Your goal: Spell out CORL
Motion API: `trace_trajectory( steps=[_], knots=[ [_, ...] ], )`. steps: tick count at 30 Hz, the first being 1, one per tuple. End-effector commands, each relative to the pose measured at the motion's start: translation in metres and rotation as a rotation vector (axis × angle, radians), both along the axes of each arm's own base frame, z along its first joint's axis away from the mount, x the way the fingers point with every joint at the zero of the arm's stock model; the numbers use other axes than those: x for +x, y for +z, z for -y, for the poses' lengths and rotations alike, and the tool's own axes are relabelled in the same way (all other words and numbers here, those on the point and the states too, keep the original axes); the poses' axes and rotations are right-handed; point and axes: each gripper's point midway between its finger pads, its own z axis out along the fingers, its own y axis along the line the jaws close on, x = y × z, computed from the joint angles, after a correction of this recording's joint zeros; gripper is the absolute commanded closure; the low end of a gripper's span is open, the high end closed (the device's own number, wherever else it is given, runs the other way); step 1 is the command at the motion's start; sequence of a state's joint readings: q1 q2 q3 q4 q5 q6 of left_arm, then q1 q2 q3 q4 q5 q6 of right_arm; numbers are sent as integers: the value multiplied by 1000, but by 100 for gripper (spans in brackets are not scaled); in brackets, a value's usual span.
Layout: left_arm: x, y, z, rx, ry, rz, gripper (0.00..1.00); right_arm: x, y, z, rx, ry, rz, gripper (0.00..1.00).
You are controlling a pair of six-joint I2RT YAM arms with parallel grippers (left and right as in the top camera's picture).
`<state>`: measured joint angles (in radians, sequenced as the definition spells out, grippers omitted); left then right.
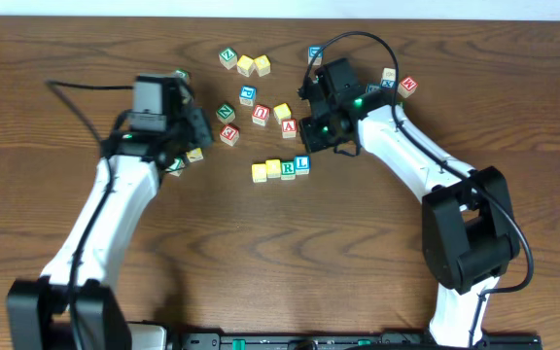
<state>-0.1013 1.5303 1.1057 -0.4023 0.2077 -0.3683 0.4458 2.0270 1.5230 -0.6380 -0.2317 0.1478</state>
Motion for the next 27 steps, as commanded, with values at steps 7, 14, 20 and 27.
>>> trace_trajectory(
  steps=[7,14,20,27],
  knots=[
    [-7,24,-54,168,156,34,72,-3,2,-66,86,40,67,99],
    [-9,14,-54,170,156,-2,72,-8,-23,-71,39,19,41,99],
    [-10,10,-54,172,154,-16,72,-10,-34,-70,29,15,19,99],
    [-10,10,-54,172,154,-17,73,-23,-38,-77,17,46,-6,99]
  ],
)
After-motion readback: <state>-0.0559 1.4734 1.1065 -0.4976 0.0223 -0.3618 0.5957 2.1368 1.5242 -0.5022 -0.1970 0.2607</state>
